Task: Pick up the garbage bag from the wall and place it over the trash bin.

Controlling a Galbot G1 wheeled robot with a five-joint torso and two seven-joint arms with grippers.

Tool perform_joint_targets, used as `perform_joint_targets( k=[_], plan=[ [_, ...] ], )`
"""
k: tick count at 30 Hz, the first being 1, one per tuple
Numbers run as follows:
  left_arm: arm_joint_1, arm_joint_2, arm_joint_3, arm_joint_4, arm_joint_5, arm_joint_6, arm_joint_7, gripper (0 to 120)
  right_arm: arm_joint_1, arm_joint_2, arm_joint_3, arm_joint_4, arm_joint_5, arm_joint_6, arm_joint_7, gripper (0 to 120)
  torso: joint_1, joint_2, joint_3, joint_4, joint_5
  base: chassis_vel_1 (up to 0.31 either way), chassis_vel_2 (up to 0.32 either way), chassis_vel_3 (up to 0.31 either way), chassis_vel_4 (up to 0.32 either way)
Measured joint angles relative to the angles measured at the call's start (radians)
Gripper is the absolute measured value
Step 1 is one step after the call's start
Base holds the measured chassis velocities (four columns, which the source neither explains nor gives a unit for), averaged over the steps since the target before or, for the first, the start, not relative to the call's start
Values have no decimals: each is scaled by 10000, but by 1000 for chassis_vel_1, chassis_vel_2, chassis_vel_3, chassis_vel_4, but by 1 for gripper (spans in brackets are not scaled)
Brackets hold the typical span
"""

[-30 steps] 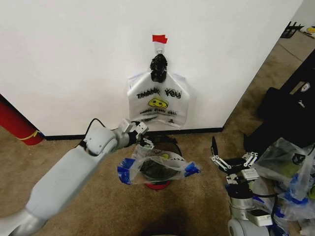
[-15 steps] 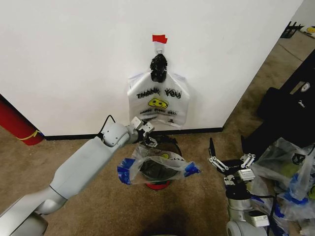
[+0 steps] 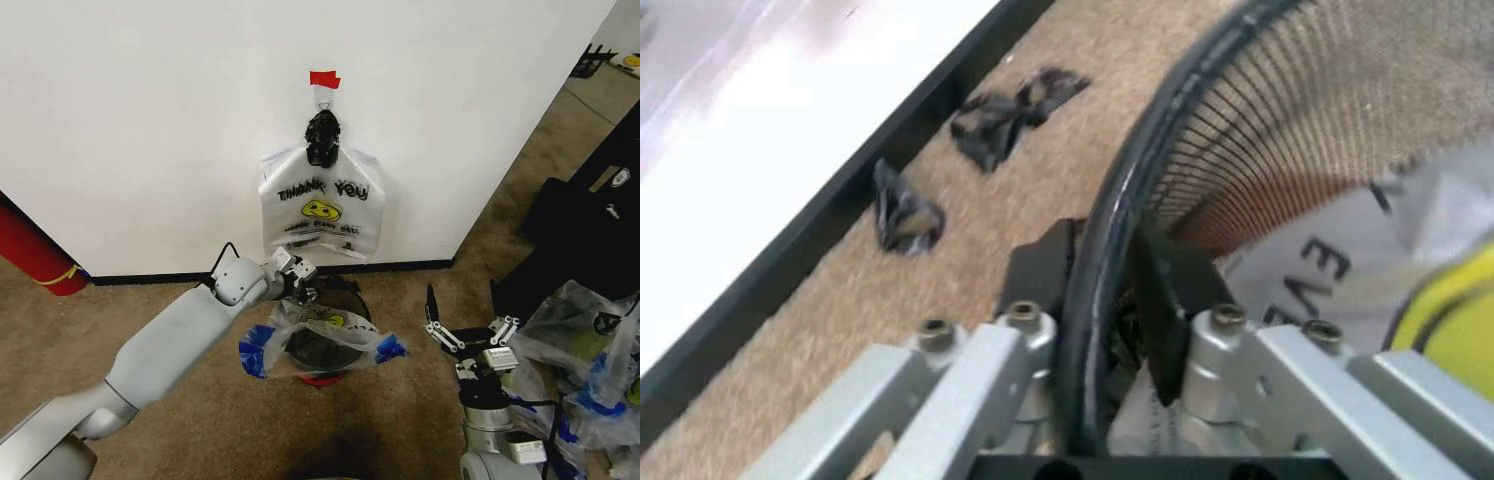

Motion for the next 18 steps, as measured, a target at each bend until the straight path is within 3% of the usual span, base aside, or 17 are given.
perform_joint_targets(
  k=[3,9,10,13,16,17,18],
  plan=[
    [394,177,-301,-266,-347,0,-590,8,71,-17,-36,-78,-14,6,5,100,1,0,0,-2,-5,0,0,0,0],
    [1926,532,-1522,-1464,-2751,0,-3843,1,385,-75,-129,-427,-45,31,22,100,1,0,1,-1,-6,0,0,0,0],
    [1926,532,-1522,-1464,-2751,0,-3843,1,385,-75,-129,-427,-45,31,22,100,1,0,1,-1,-6,0,0,0,0],
    [2885,580,-2231,-2446,-4981,-3,-6426,0,505,-76,-262,-564,-50,31,22,100,1,-1,1,0,-6,0,0,0,0],
    [3712,400,-2963,-3352,-7964,-60,-9738,0,576,-87,-371,-632,-80,31,18,100,0,0,0,0,2,0,0,0,0],
    [3712,400,-2963,-3352,-7964,-60,-9738,0,576,-87,-371,-632,-80,31,18,100,0,0,0,0,2,0,0,0,0],
    [4017,321,-3127,-3625,-8544,-278,-10598,0,588,-106,-390,-662,-94,31,15,100,0,0,0,1,-3,0,0,0,0]
  ],
)
